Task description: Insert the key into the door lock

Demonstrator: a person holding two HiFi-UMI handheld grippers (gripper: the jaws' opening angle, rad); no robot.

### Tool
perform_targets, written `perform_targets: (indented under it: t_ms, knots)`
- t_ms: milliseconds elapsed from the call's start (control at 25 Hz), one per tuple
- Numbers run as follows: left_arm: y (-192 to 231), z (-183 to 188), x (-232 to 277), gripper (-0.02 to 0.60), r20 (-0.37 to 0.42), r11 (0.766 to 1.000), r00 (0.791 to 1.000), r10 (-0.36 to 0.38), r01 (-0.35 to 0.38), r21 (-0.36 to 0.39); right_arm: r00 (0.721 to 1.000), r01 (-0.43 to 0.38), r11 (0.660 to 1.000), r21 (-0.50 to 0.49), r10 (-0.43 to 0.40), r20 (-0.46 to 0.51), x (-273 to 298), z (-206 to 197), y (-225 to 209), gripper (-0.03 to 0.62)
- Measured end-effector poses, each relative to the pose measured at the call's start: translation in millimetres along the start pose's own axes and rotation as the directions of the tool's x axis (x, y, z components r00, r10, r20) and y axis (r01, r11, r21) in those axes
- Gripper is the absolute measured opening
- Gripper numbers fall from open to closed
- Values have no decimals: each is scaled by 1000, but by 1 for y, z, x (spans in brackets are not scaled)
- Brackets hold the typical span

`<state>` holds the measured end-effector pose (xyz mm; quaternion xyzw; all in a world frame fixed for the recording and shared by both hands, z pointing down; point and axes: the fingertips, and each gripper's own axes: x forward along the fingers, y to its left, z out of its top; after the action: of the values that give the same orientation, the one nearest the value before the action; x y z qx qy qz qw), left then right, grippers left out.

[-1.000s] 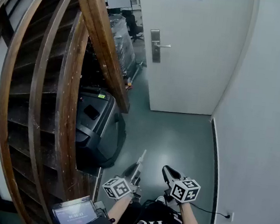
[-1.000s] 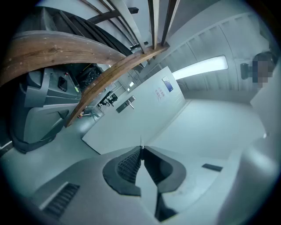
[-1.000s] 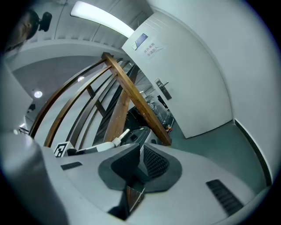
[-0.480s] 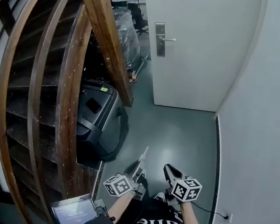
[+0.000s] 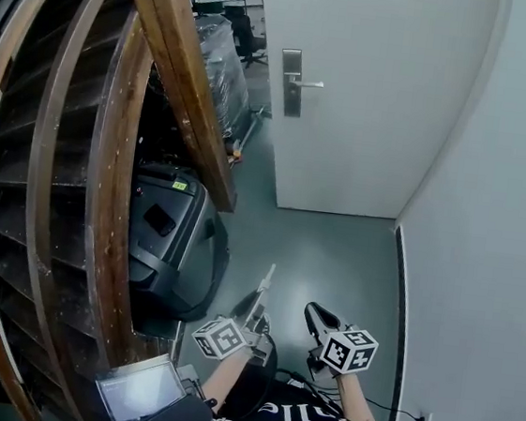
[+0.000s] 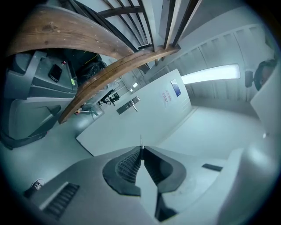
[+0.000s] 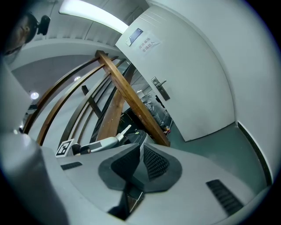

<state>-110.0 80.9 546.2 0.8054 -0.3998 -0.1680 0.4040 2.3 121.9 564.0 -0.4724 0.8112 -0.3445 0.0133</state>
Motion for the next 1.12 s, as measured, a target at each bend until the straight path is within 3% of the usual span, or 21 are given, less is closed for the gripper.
perform_targets:
  t_ms: [360, 560, 840, 1120]
  knots:
    - [32, 102, 102, 23, -36, 997, 996, -76, 76, 1, 998, 23, 1000, 7, -23, 59, 114, 94, -6, 37]
    - [59, 146, 143, 23, -54, 994, 993, -105, 106, 5, 994, 46, 999, 27, -48, 96, 170, 125, -15, 37]
    - [96, 170, 182, 23, -59, 997, 995, -77, 75, -30, 992, 85, 996, 38, -89, 95, 202, 147, -35, 37]
    - [116, 178, 234, 23, -59, 995, 997, -59, 53, -88, 993, 92, 994, 60, -96, 71, 238, 178, -85, 37]
